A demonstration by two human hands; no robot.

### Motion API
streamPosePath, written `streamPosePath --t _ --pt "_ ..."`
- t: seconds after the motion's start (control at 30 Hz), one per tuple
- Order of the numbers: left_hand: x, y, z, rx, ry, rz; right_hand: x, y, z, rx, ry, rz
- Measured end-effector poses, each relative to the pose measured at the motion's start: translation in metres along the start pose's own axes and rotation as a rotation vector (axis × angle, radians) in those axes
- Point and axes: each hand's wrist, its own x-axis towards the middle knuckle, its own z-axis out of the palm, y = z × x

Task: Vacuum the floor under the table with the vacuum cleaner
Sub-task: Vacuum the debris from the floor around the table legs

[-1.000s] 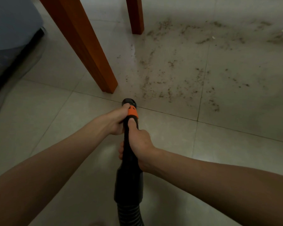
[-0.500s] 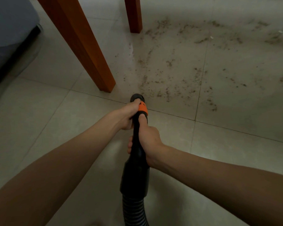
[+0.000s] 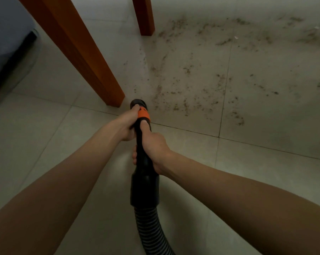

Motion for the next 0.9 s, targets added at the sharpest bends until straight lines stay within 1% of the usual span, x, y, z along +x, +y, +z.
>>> streamPosePath --t 0.23,0.47,0.6,0.7,0.9 --pt "0.017 0.010 -0.008 -0.046 0.027 -0.006 0.017 -0.009 0.007 -0.056 -0.006 -0.023" --pt "0.017 0.013 0.009 0.062 0.032 0.039 0.015 -0.008 -0.002 0.004 0.002 -0.013" --pt "0.009 0.006 0.009 0.085 -0.028 0.004 0.001 0.000 -0.002 -0.003 0.032 -0.033" --pt "0.003 0.001 0.006 0.095 -0.040 -0.028 -0.007 0.006 0.000 -0.036 0.052 -0.057" --pt "-0.003 -0.002 0.020 0.101 -0.089 -0.014 -0.016 0.004 -0.009 0.004 0.091 -0.050"
